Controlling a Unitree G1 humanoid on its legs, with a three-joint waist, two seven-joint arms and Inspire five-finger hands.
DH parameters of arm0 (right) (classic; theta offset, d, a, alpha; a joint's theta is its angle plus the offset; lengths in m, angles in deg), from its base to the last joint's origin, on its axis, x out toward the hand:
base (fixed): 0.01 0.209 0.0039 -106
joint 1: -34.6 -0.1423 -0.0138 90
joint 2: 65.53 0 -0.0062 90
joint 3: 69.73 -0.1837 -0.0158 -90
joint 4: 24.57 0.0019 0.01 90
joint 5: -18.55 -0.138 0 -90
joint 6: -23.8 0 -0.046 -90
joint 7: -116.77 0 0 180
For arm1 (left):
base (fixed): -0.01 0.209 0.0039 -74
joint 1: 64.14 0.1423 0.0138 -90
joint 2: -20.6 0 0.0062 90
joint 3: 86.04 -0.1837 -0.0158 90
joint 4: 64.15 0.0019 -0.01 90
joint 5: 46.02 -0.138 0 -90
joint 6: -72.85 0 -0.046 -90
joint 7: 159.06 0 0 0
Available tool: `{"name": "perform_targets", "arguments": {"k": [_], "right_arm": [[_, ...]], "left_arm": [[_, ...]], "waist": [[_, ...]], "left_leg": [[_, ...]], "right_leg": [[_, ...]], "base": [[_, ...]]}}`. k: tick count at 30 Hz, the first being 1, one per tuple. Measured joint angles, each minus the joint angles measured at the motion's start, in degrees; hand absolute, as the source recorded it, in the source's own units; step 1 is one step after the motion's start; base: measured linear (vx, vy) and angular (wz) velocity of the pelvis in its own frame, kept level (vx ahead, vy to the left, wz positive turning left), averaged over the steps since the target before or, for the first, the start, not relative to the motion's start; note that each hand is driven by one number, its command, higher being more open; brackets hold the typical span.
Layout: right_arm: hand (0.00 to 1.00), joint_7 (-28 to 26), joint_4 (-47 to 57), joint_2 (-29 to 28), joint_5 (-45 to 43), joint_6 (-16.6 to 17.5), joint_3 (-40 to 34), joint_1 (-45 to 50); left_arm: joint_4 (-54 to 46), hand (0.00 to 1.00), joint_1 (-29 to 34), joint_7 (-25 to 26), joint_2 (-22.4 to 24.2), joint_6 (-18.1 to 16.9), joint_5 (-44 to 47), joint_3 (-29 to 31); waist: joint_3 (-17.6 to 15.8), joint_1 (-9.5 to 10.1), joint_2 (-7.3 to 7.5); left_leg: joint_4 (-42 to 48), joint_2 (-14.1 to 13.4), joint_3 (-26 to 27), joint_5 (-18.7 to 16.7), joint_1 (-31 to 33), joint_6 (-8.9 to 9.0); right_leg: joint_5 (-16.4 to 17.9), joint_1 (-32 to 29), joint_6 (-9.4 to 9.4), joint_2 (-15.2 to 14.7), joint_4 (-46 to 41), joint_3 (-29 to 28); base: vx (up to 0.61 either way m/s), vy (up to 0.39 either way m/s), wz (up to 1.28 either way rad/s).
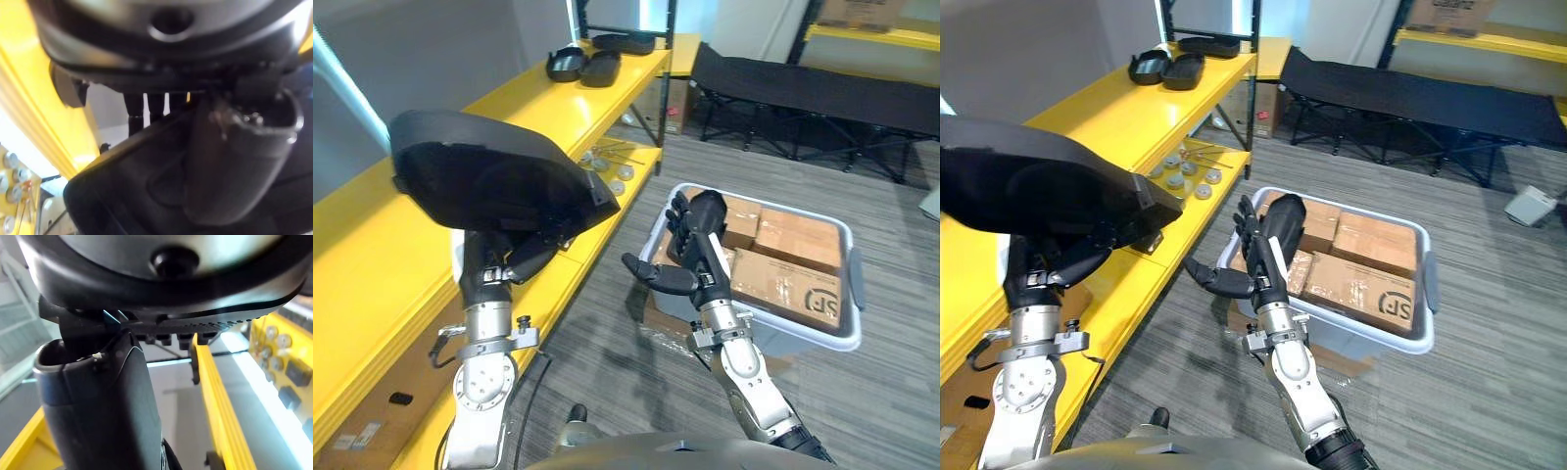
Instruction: Walk over and take three plastic housings, then place them on the shelf
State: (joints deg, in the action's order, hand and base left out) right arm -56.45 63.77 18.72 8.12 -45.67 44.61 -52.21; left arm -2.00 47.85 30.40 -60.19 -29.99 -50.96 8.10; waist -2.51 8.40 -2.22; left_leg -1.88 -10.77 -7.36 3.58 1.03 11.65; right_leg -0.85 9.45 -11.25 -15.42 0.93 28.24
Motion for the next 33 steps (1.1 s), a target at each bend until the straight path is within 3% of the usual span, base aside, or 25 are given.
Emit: {"name": "perform_targets", "arguments": {"k": [2,7,10,13,16,17,18,20,23,29,33], "right_arm": [[1.00,-1.07,-0.15,0.13,-0.01,0.00,0.37,-1.52],[1.00,-2.49,-0.46,0.37,0.18,-0.06,0.47,-2.88],[1.00,-2.16,-0.46,1.28,1.10,-1.06,0.22,-2.46],[1.00,-2.00,-0.52,1.35,3.13,-1.78,-0.11,-1.20],[1.00,-2.21,-0.12,1.19,3.46,-1.69,-1.14,0.66],[1.00,-1.33,-0.10,1.14,3.92,-1.70,-2.11,1.34],[1.00,-0.94,-0.04,1.02,4.90,-1.69,-2.82,1.70],[1.00,-0.23,-0.02,0.90,5.53,-1.68,-5.03,2.16],[1.00,-1.90,-0.02,1.70,5.53,-1.68,-6.45,2.60],[1.00,-7.22,0.05,3.58,5.47,-1.33,-6.09,2.57],[1.00,-10.04,0.07,3.68,4.37,-1.32,-5.71,2.26]], "left_arm": [[-0.09,0.00,1.87,-0.95,0.11,-0.22,0.40,0.62],[-0.07,0.00,4.45,-5.51,0.12,-0.42,3.08,0.61],[0.12,0.00,3.74,-9.74,-0.40,-1.92,3.29,-0.64],[0.30,0.00,2.97,-12.36,-1.58,-3.65,4.84,-2.24],[1.10,0.00,-1.10,-15.75,-5.96,-4.72,7.31,-3.88],[1.97,0.00,-3.67,-17.49,-7.23,-4.98,9.39,-5.58],[2.65,0.00,-4.78,-17.99,-7.44,-5.13,9.96,-6.46],[4.73,0.00,-7.42,-19.20,-7.53,-5.39,10.15,-9.11],[6.22,0.00,-7.68,-19.33,-7.63,-5.38,10.06,-10.65],[6.64,0.00,-7.48,-16.96,-7.71,-5.04,10.07,-13.61],[6.69,0.00,-6.15,-14.02,-7.44,-4.59,9.88,-14.02]], "waist": [[0.02,1.15,-0.09],[-0.11,1.81,0.07],[-0.75,1.04,-0.08],[-1.72,1.48,-1.02],[-2.42,-0.20,-0.01],[-2.91,-1.25,0.83],[-2.99,-1.61,1.15],[-3.59,-2.66,1.54],[-4.07,-3.41,0.92],[-4.75,-4.28,-0.97],[-5.11,-4.44,-1.16]], "left_leg": [[0.89,0.14,-0.40,-0.08,0.50,0.02],[1.78,0.67,-3.61,0.39,2.35,-0.54],[1.23,2.02,-3.86,3.45,4.91,-2.54],[-0.21,2.22,-4.39,4.77,4.75,-2.45],[-0.05,3.92,-6.84,5.51,5.43,-2.38],[-0.20,5.16,-8.63,6.33,5.68,-2.48],[-0.30,5.62,-8.93,6.75,5.91,-2.55],[-0.61,6.58,-8.91,8.20,6.54,-3.07],[-0.58,6.41,-4.06,9.75,6.54,-5.09],[-0.25,6.16,1.01,9.67,6.55,-6.97],[0.26,7.10,2.23,9.55,7.64,-7.07]], "right_leg": [[0.16,0.15,-0.02,0.00,-0.07,0.33],[2.66,1.75,0.30,0.07,-1.89,4.63],[3.53,2.79,0.27,0.02,-2.32,9.09],[6.14,2.49,0.15,-0.61,-5.89,9.67],[13.47,-0.76,2.45,-1.65,-15.43,3.50],[16.54,-2.14,5.28,-1.82,-19.19,-1.34],[17.29,-2.48,5.57,-1.84,-19.97,-3.13],[18.69,-2.47,4.37,-1.96,-20.64,-4.66],[18.50,-2.43,2.36,-1.95,-20.44,-4.80],[17.91,-3.46,1.31,-1.85,-20.32,-7.10],[17.66,-5.34,0.89,-2.94,-21.24,-8.52]], "base": [[0.01,-0.007,0.10],[0.01,-0.030,0.45],[-0.01,-0.024,0.88],[-0.03,-0.017,0.42],[-0.05,-0.045,0.64],[-0.06,-0.060,0.69],[-0.05,-0.055,0.78],[-0.07,-0.037,0.49],[-0.10,-0.005,0.07],[-0.09,0.024,-0.08],[-0.02,0.033,-0.09]]}}
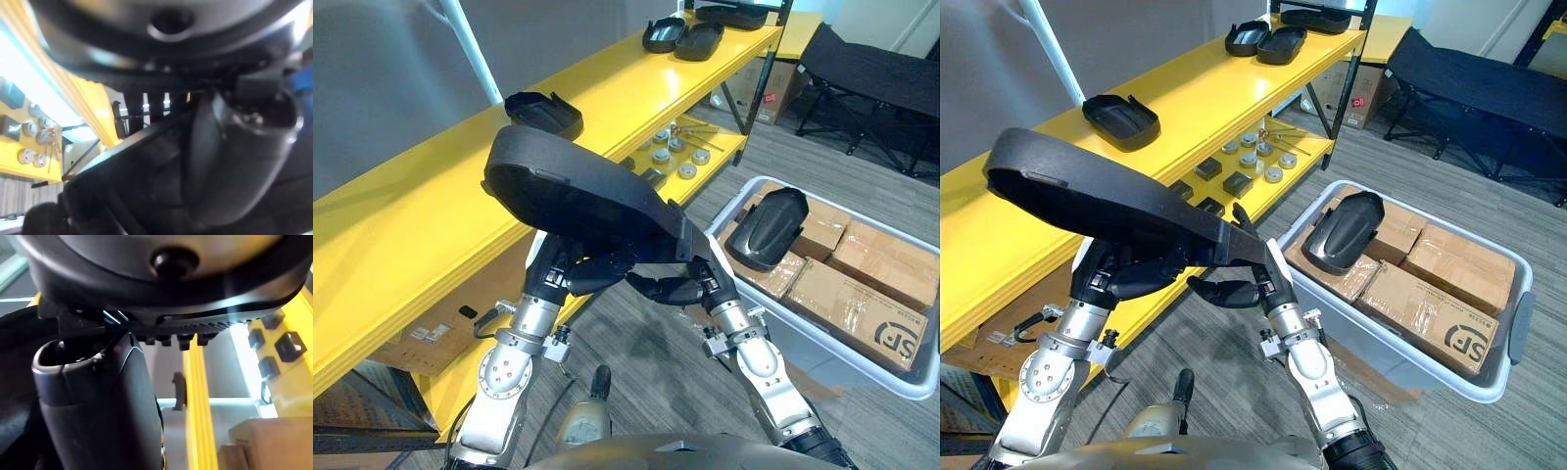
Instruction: Walk over and take three plastic housings, then place them on the shelf
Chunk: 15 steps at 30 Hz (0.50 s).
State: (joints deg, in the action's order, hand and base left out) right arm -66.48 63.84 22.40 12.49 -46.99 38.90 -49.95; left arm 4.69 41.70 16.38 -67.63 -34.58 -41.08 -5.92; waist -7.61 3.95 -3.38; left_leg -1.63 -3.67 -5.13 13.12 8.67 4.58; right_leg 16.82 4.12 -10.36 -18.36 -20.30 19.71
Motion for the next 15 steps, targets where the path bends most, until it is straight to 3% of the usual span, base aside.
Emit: {"name": "perform_targets", "arguments": {"k": [3,7,8,9,10,11,12,13,14,15], "right_arm": [[1.00,-0.29,-0.01,1.05,-0.04,0.05,-0.11,-1.90],[1.00,-0.34,0.03,0.71,-1.46,0.05,0.16,-2.68],[1.00,-0.19,0.30,0.50,-1.66,0.05,0.03,-2.32],[1.00,-0.04,1.98,0.60,-1.90,0.05,-0.13,-1.16],[1.00,0.01,3.63,0.65,-2.33,0.37,-0.10,-0.35],[1.00,0.27,5.61,-0.67,-3.29,1.07,0.22,0.83],[1.00,0.26,5.75,-1.68,-3.44,1.41,1.29,0.80],[1.00,0.21,5.75,-2.22,-3.39,1.53,1.51,0.80],[1.00,0.11,5.73,-2.63,-3.34,1.84,1.91,0.63],[1.00,0.12,5.72,-3.26,-3.28,2.29,2.67,0.08]], "left_arm": [[0.01,0.00,0.53,2.56,0.81,0.36,-0.12,-0.10],[-0.03,0.00,0.64,3.06,1.16,0.70,-0.80,0.46],[-0.06,0.00,0.81,2.10,1.09,1.42,-0.96,0.83],[-0.09,0.00,1.21,1.32,1.04,1.47,-1.04,0.98],[-0.25,0.00,1.41,1.04,0.99,1.37,-1.03,1.34],[-0.14,0.00,1.69,0.61,0.82,1.54,-1.01,2.62],[-0.14,0.00,2.88,0.66,0.71,2.09,-1.00,4.33],[-0.14,0.00,3.12,0.86,0.59,2.75,-0.98,5.11],[-0.14,0.00,3.37,1.50,0.50,3.48,-0.97,6.34],[-0.09,0.00,3.95,2.76,0.57,4.02,-0.90,8.10]], "waist": [[-2.84,-0.03,-0.30],[-4.66,0.86,0.87],[-4.94,1.19,1.40],[-4.47,1.38,0.62],[-4.04,1.34,-0.32],[-4.28,0.52,1.45],[-3.96,0.58,3.02],[-3.99,0.67,3.34],[-4.22,0.78,2.99],[-4.49,0.90,2.53]], "left_leg": [[5.58,1.51,0.90,-2.70,2.04,0.02],[21.82,2.09,2.94,-11.36,7.85,-0.15],[32.75,2.35,8.87,-17.21,9.86,-3.31],[35.79,2.49,11.56,-21.56,9.67,-5.35],[35.97,2.38,11.30,-24.36,9.99,-5.94],[35.90,3.29,11.01,-25.38,9.99,-5.99],[32.64,4.34,11.13,-25.17,8.82,-5.90],[30.70,4.49,10.99,-24.82,7.87,-6.11],[28.55,4.42,10.12,-23.92,6.55,-7.10],[26.63,4.45,8.79,-22.75,4.35,-8.57]], "right_leg": [[0.19,-0.96,-0.40,-1.99,-2.44,-1.14],[1.88,0.09,0.30,-3.51,-3.71,-1.22],[1.60,2.79,1.23,-4.48,-1.84,-0.69],[1.15,3.87,3.82,-3.46,-2.96,-1.01],[1.00,2.68,6.07,-3.48,-6.56,-1.54],[-2.54,-2.70,8.61,-5.33,-15.44,-4.64],[-8.74,-7.58,10.94,-6.33,-21.35,-7.10],[-11.53,-9.21,11.11,-6.47,-23.18,-7.68],[-11.59,-11.03,10.02,-5.71,-26.53,-7.31],[-7.60,-12.07,9.26,-3.57,-27.96,-6.84]], "base": [[-0.02,0.059,-0.07],[0.01,0.106,-0.06],[0.09,0.190,-0.07],[0.14,0.190,0.00],[0.17,0.193,0.29],[0.21,0.230,0.39],[0.22,0.231,0.33],[0.21,0.156,0.12],[0.22,0.090,0.09],[0.26,0.110,0.11]]}}
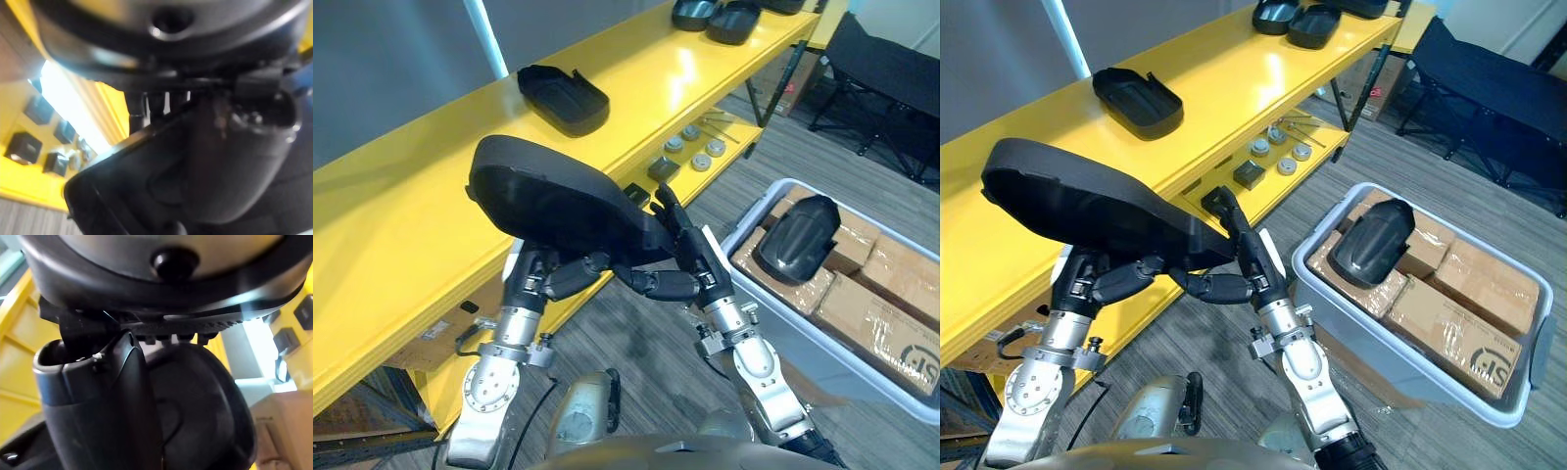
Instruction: Walk over and take three plastic housings, then place them on the shelf
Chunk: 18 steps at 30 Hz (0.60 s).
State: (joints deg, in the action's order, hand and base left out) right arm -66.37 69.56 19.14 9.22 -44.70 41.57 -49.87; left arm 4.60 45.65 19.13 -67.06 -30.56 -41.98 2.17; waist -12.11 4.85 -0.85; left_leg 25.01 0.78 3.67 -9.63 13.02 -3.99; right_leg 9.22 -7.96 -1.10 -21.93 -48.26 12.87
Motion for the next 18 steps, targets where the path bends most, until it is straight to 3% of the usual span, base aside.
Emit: {"name": "perform_targets", "arguments": {"k": [2,3,5,8,10,11,12,14,15,17,18], "right_arm": [[1.00,0.15,0.13,-0.11,-0.04,0.94,0.30,-1.36],[1.00,0.20,0.18,0.04,-0.05,0.95,0.24,-2.01],[1.00,2.89,1.44,0.81,-0.05,1.76,-0.56,-3.77],[1.00,7.49,1.98,1.20,0.21,1.86,-3.40,-3.91],[1.00,7.66,2.26,2.28,0.52,1.87,-5.31,-3.95],[1.00,8.34,2.83,3.03,0.53,2.05,-6.62,-4.33],[1.00,8.48,2.78,3.55,0.25,2.46,-7.49,-4.70],[1.00,8.90,2.78,6.11,-0.35,2.74,-10.21,-6.23],[1.00,9.71,2.79,6.43,-0.25,2.75,-12.19,-6.67],[1.00,11.05,2.81,6.11,-0.18,2.74,-14.62,-6.16],[1.00,11.53,3.44,5.74,-0.15,2.74,-16.54,-5.35]], "left_arm": [[0.05,0.00,0.51,2.45,0.05,0.07,1.01,1.23],[0.05,0.00,0.46,2.99,0.03,0.07,1.38,1.61],[0.48,0.00,-1.51,3.77,-0.89,-0.37,2.53,1.04],[3.39,0.00,-4.17,2.63,-3.28,-1.32,2.85,1.02],[3.61,0.00,-4.20,2.08,-3.85,-1.68,3.86,1.43],[3.28,0.00,-4.24,1.71,-4.93,-2.61,4.51,2.82],[3.87,0.00,-4.76,1.65,-4.07,-2.90,4.41,3.06],[3.87,0.00,-4.42,0.93,-1.45,-2.76,4.50,2.40],[3.86,0.00,-4.71,-0.11,-1.15,-2.74,4.23,1.44],[3.82,0.00,-5.49,-1.85,-1.10,-2.58,2.56,-1.06],[3.68,0.00,-6.24,-3.17,-1.13,-2.53,1.29,-2.93]], "waist": [[-0.17,0.19,-1.30],[-0.03,0.01,-1.97],[0.20,-1.39,-2.60],[0.34,-3.52,-2.36],[1.28,-3.25,-1.32],[3.01,-2.85,1.12],[3.10,-2.89,0.26],[3.89,-2.49,-3.88],[4.23,-2.86,-4.96],[4.10,-3.61,-5.33],[4.02,-3.86,-5.19]], "left_leg": [[-3.78,0.06,-1.34,0.61,-4.28,0.31],[-4.54,0.20,-2.14,0.68,-4.89,0.42],[-5.79,2.52,-8.41,0.20,-6.26,1.07],[-5.10,5.69,-18.70,-1.03,-9.06,2.68],[-4.76,6.75,-23.08,-2.02,-10.21,3.83],[-3.17,6.44,-22.52,-5.22,-9.02,4.69],[-2.03,3.90,-20.03,-6.10,-8.21,5.69],[-1.54,-4.99,-11.60,-5.93,-6.59,7.69],[-4.69,-7.92,-5.67,-3.25,-7.32,9.23],[-11.48,-9.79,0.82,1.69,-11.66,10.83],[-14.39,-9.56,3.78,3.71,-13.77,10.28]], "right_leg": [[4.64,-0.52,-0.44,4.88,7.61,1.62],[4.88,-1.17,-0.36,6.50,10.58,1.07],[3.97,-4.90,-1.84,10.97,18.86,-7.29],[1.99,-5.87,-5.06,12.84,21.64,-18.10],[0.68,-4.44,-6.03,11.86,25.24,-16.96],[-4.13,-2.38,-4.97,10.19,29.89,-13.85],[-4.79,-1.70,-6.80,10.32,29.41,-11.80],[-3.87,1.21,-4.76,12.41,30.55,-4.81],[-3.57,2.91,-4.26,12.29,31.22,-1.38],[-3.39,6.23,-3.96,11.22,31.54,2.43],[-3.38,8.29,-3.95,10.46,31.65,4.33]], "base": [[0.29,0.112,0.18],[0.25,0.068,0.65],[0.24,0.015,1.34],[0.27,-0.200,2.03],[0.33,-0.454,1.80],[0.31,-0.450,1.78],[0.29,-0.470,1.68],[0.21,-0.384,1.37],[0.22,-0.290,1.29],[0.19,-0.159,1.10],[0.16,-0.083,0.87]]}}
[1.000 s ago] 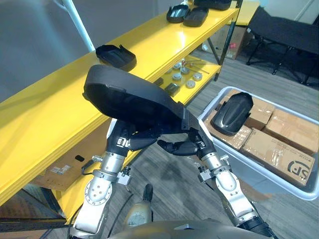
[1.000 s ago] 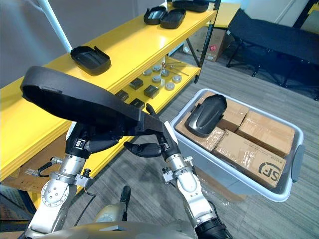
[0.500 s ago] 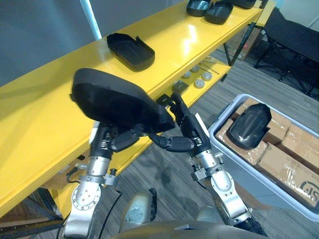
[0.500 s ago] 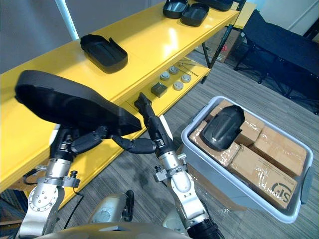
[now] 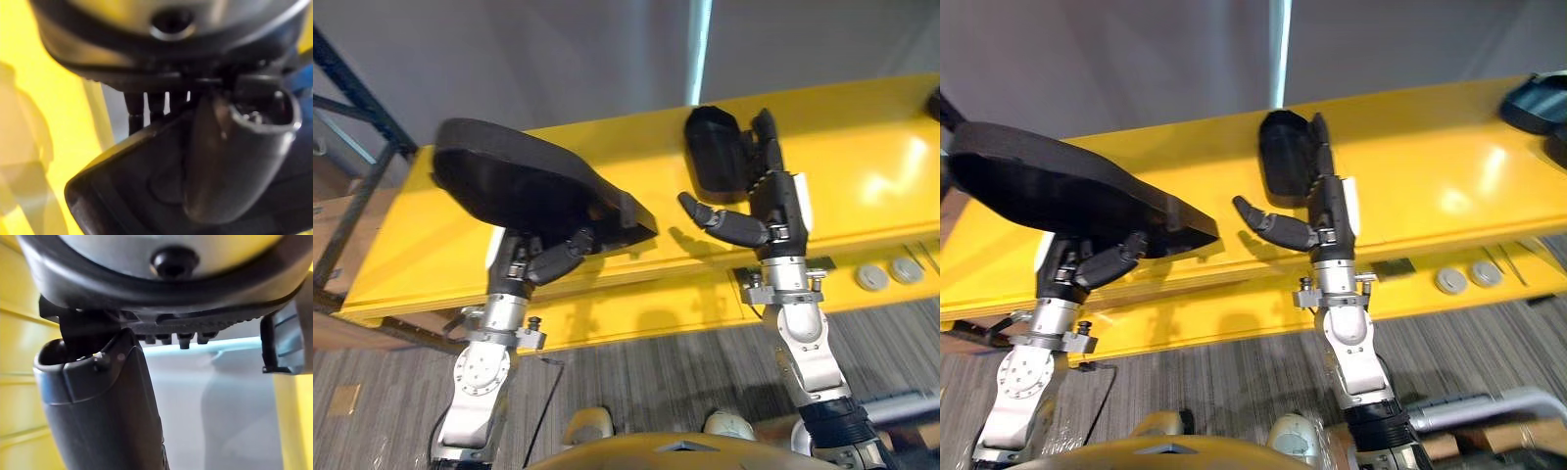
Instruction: Walk over and take three plastic housings, then place them on the shelf
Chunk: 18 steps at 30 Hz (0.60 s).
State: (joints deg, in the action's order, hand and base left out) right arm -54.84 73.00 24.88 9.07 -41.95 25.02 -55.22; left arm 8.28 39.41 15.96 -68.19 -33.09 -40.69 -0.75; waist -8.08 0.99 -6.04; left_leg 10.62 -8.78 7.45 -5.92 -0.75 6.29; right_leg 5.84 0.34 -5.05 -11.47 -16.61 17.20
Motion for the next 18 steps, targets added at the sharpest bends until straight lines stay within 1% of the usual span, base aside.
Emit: {"name": "perform_targets", "arguments": {"k": [2,4,5,6,9,11,12,13,14,15,16,18], "right_arm": [[1.00,0.62,2.75,-0.69,0.03,0.08,-1.43,1.54],[1.00,0.67,5.83,-1.23,0.00,0.38,-2.29,1.86],[1.00,0.60,7.13,-1.23,-0.08,0.45,-3.14,2.12],[1.00,0.49,8.23,-1.35,-0.44,0.60,-4.23,2.67],[1.00,0.13,8.91,-1.69,-1.12,0.81,-5.45,3.83],[1.00,-1.81,8.99,-1.74,-2.64,0.81,-5.51,5.27],[1.00,-2.26,9.06,-1.74,-2.66,0.81,-5.51,5.74],[1.00,-3.32,9.11,-1.70,-2.68,0.80,-5.70,6.58],[1.00,-4.04,9.10,-1.58,-2.79,0.71,-6.00,7.31],[1.00,-5.41,9.09,-1.33,-3.25,-0.07,-6.34,7.97],[1.00,-5.60,9.07,-1.26,-3.39,-0.33,-6.31,7.99],[1.00,-7.28,9.04,-0.41,-4.93,-1.64,-6.26,7.99]], "left_arm": [[-1.42,0.00,-0.23,-1.45,-0.14,-0.01,-2.23,-1.38],[-3.34,0.00,-0.28,-2.23,-2.27,0.13,-4.39,-1.26],[-3.90,0.00,-0.28,-3.09,-4.07,0.60,-5.13,-0.98],[-4.72,0.00,-0.25,-4.44,-5.62,1.67,-6.00,-0.58],[-5.34,0.00,-0.23,-7.03,-8.23,3.47,-7.07,0.89],[-5.46,0.00,-0.29,-9.31,-11.33,6.01,-8.39,2.93],[-5.44,0.00,-0.35,-9.86,-12.25,6.57,-8.35,3.53],[-5.19,0.00,-0.93,-10.91,-14.27,7.62,-7.81,4.56],[-4.45,0.00,-2.27,-12.15,-15.68,8.45,-7.40,5.01],[-2.57,0.00,-5.07,-14.10,-17.77,10.08,-5.12,5.40],[-2.01,0.00,-5.69,-14.42,-18.18,10.37,-4.57,5.48],[4.36,0.00,-12.15,-16.28,-20.65,12.62,-1.33,5.48]], "waist": [[0.05,0.29,-0.01],[-0.01,0.28,0.26],[0.06,0.08,0.40],[0.14,0.08,0.53],[0.14,-0.22,0.87],[0.28,-1.20,1.07],[0.32,-1.37,1.13],[0.33,-1.63,1.25],[0.34,-1.68,1.25],[0.38,-1.96,1.20],[0.39,-2.11,1.20],[0.79,-2.77,1.08]], "left_leg": [[-2.32,0.59,0.49,0.97,-1.56,-0.19],[-3.58,1.53,0.67,1.56,-1.70,-0.37],[-4.11,2.10,0.77,1.84,-1.81,-0.57],[-4.93,2.57,1.06,2.22,-2.09,-0.65],[-6.96,3.21,1.87,3.13,-3.18,-0.70],[-8.28,3.41,2.65,3.81,-3.86,-0.67],[-8.63,3.47,2.75,4.05,-3.88,-0.64],[-9.22,3.55,3.30,4.46,-3.91,-0.62],[-9.45,3.63,3.44,4.72,-3.89,-0.67],[-10.02,3.82,3.57,5.28,-4.00,-0.77],[-10.08,3.85,3.59,5.32,-4.00,-0.78],[-11.04,4.16,4.26,5.88,-3.90,-0.91]], "right_leg": [[0.03,1.08,0.00,-0.48,0.34,0.75],[0.05,0.83,-0.04,-1.23,0.77,0.66],[0.05,0.79,-0.04,-1.68,1.04,0.60],[0.03,0.80,-0.07,-2.05,1.52,0.50],[-0.06,0.86,-0.22,-2.41,2.40,-0.16],[-0.30,1.05,-0.62,-2.40,3.36,-0.40],[-0.43,1.05,-0.84,-2.39,3.71,-0.42],[-0.52,0.72,-0.99,-2.34,4.19,-0.83],[-0.71,0.70,-1.32,-2.32,4.59,-1.03],[-0.95,0.64,-1.67,-2.33,4.83,-1.35],[-1.00,0.61,-1.74,-2.34,4.83,-1.42],[-1.37,-0.17,-2.21,-2.20,4.80,-2.07]], "base": [[0.12,-0.001,0.38],[0.07,0.054,0.05],[0.01,0.060,-0.02],[0.01,0.070,-0.03],[-0.01,0.032,-0.13],[-0.04,0.009,-0.14],[-0.06,-0.003,-0.13],[-0.07,-0.006,-0.12],[-0.11,-0.003,-0.13],[-0.09,-0.001,-0.05],[-0.10,0.006,-0.05],[-0.10,0.003,-0.10]]}}
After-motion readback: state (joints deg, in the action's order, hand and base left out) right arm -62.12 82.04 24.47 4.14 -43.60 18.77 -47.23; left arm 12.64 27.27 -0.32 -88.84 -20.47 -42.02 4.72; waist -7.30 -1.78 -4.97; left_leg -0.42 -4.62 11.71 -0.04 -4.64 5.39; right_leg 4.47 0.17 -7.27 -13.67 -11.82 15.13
